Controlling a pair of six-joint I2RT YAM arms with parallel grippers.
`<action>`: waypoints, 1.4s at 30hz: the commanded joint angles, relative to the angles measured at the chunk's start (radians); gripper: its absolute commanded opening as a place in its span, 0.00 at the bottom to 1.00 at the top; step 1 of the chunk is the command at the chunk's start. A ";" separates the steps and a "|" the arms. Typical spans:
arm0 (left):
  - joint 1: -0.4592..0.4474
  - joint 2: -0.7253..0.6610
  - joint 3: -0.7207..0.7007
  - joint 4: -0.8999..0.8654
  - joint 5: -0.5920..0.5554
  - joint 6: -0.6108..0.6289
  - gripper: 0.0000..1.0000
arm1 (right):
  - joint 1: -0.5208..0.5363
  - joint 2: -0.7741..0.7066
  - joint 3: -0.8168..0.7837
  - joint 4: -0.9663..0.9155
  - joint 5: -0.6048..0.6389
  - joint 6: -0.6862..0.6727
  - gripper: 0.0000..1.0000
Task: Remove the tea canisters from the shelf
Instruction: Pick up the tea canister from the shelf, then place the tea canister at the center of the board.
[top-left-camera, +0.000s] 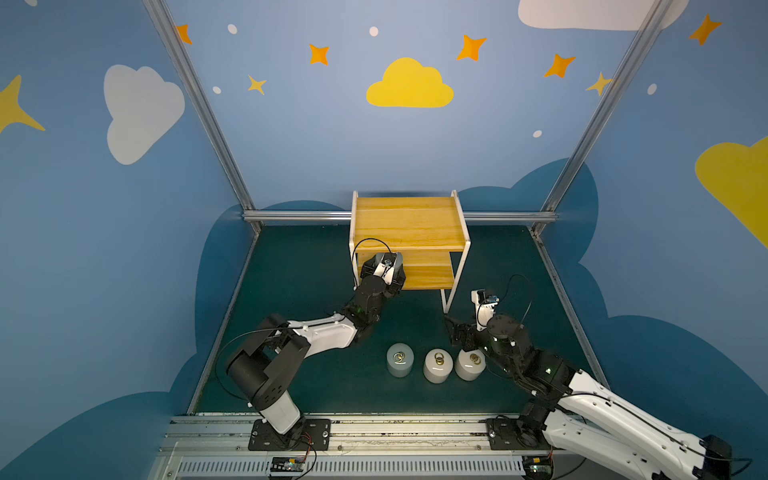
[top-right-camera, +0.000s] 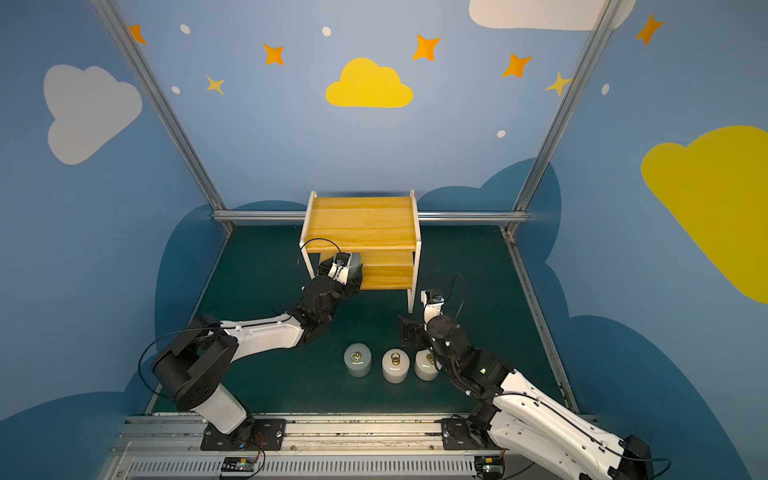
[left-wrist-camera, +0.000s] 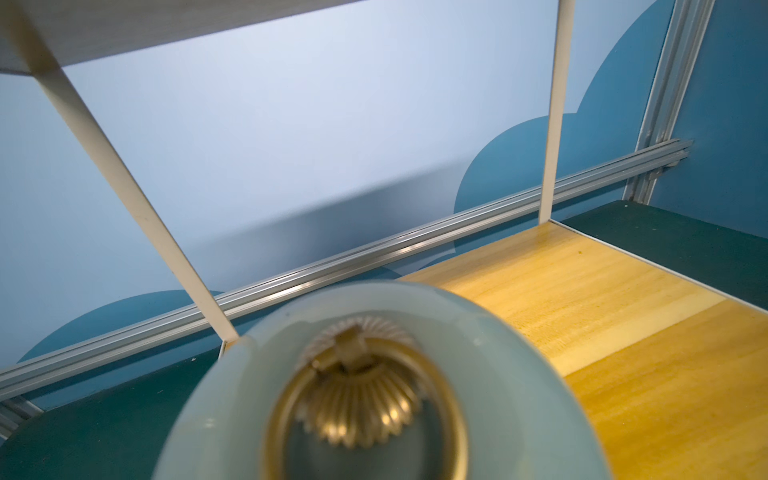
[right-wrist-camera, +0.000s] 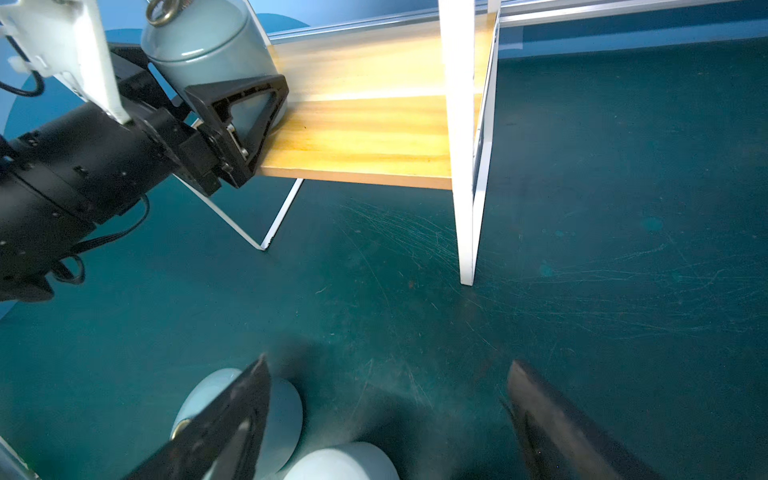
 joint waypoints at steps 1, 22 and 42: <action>0.002 -0.042 -0.026 0.057 0.039 -0.008 0.73 | -0.004 -0.011 -0.008 -0.010 -0.011 0.011 0.91; 0.002 -0.249 -0.157 -0.003 0.333 -0.088 0.67 | -0.005 -0.018 -0.008 -0.013 -0.015 0.010 0.91; -0.032 -0.638 -0.452 -0.201 0.433 -0.175 0.66 | -0.006 -0.044 -0.020 -0.007 -0.033 -0.005 0.91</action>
